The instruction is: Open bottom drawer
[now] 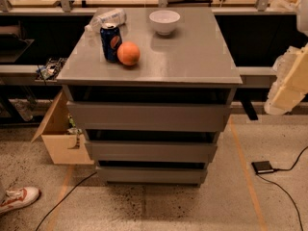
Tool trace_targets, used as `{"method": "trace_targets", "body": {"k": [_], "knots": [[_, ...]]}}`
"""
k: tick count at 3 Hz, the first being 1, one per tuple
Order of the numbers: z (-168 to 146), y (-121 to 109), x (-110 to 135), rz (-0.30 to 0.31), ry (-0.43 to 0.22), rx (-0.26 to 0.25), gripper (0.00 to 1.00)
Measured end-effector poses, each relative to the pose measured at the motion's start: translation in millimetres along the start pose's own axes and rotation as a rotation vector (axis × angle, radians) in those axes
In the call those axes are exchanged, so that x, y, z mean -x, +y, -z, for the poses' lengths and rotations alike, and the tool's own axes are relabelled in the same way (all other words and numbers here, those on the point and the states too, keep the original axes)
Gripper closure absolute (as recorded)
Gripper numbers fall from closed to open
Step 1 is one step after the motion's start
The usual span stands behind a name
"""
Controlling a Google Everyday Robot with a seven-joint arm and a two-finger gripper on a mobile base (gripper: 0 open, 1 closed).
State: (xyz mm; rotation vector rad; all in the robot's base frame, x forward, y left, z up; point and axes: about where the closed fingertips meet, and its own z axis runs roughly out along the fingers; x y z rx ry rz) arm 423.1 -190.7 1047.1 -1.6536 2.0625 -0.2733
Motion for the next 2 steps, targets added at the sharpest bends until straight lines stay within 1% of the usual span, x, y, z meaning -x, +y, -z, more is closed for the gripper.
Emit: {"method": "trace_targets", "body": {"k": [1,2], "knots": [[0,0,0,0.0,0.0,0.0,0.0],[-24,17,-5,0.006,-0.018,0.059,0.0]]}}
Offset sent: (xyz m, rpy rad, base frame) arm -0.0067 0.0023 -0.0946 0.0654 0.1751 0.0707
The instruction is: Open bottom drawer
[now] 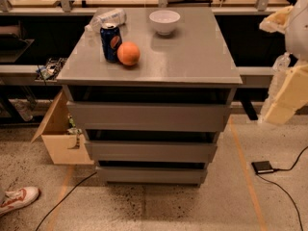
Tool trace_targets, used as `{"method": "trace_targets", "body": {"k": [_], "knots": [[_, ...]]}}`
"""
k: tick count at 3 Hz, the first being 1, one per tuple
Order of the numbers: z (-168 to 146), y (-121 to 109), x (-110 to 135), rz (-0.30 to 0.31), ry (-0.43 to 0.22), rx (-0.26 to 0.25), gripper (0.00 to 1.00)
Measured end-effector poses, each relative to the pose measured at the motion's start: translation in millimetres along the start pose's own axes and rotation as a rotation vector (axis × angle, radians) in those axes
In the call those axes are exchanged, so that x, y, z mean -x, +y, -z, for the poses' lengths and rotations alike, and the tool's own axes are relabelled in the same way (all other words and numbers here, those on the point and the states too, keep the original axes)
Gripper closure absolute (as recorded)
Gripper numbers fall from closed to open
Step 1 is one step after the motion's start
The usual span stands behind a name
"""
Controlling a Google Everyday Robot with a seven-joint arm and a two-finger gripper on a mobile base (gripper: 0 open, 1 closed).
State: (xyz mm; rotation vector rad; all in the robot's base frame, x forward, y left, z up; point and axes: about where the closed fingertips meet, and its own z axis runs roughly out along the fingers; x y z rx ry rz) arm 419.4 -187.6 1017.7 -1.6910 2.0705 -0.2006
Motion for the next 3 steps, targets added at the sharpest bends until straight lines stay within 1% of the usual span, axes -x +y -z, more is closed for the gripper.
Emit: {"method": "trace_targets", "body": {"k": [1,2,3], "knots": [[-38,29,-2,0.028,-0.002,0.055,0.0],[-93,66,-1,0.048,-0.008,0.115,0.0],[-167,111,-3,0.05,-0.012,0.176,0.0]]}}
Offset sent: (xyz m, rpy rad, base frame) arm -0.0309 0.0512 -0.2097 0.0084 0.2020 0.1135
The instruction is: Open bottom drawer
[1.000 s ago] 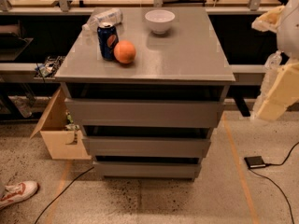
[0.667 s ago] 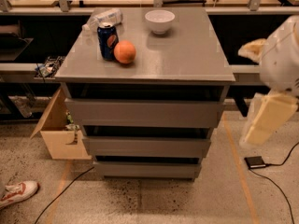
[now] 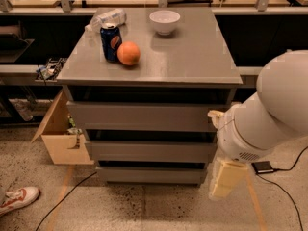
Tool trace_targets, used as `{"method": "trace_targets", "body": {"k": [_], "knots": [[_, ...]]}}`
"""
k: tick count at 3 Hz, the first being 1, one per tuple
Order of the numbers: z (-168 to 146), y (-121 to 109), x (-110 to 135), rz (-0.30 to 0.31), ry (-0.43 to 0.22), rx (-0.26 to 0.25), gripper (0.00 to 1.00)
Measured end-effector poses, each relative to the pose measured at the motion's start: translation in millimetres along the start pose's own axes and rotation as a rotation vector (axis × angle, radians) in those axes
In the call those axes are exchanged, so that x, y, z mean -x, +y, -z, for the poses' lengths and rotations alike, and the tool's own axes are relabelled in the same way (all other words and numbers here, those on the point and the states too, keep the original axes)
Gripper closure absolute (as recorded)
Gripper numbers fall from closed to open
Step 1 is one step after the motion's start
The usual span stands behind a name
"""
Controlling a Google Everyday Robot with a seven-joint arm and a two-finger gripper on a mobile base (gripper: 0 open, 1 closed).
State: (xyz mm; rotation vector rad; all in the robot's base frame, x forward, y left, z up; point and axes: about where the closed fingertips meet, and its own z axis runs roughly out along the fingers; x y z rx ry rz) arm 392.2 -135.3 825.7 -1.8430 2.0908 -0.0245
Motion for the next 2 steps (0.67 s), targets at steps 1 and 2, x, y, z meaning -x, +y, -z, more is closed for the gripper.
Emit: {"method": "trace_targets", "body": {"k": [1,2], "knots": [[0,0,0,0.0,0.0,0.0,0.0],[-31,-1,-3,0.008,0.009,0.023,0.0]]}}
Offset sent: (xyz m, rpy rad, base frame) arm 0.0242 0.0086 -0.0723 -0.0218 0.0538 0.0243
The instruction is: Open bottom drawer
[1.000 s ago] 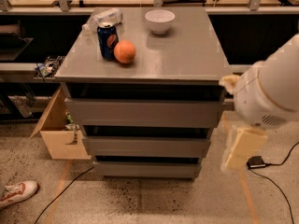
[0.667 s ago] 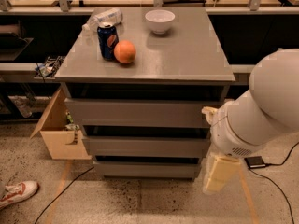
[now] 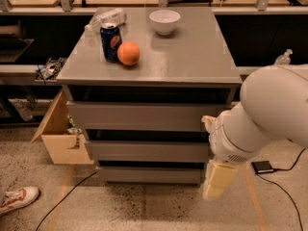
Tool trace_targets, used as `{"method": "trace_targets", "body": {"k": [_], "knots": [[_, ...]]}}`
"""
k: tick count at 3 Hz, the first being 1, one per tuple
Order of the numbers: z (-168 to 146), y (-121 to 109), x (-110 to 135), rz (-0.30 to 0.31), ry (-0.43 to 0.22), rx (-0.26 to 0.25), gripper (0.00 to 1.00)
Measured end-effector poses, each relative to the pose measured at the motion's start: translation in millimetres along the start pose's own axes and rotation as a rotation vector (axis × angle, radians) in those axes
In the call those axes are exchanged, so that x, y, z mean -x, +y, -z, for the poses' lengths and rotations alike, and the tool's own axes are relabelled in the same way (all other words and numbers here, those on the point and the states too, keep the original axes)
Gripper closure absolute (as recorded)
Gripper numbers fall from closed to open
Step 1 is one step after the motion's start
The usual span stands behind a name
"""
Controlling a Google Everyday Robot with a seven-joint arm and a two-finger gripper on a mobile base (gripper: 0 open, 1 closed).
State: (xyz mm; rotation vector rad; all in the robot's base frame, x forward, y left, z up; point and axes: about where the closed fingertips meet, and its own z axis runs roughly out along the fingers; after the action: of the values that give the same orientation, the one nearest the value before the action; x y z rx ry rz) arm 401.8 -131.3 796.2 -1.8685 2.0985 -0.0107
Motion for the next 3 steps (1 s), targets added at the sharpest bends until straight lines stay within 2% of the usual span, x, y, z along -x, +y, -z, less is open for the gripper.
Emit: {"method": "trace_targets", "body": {"k": [1,2,3], "knots": [[-20,-1,-2,0.005,0.007,0.014,0.0],[-76,7,-3,0.024,0.0,0.065,0.0],[-147,16,-3,0.02,-0.043,0.087,0.0]]}}
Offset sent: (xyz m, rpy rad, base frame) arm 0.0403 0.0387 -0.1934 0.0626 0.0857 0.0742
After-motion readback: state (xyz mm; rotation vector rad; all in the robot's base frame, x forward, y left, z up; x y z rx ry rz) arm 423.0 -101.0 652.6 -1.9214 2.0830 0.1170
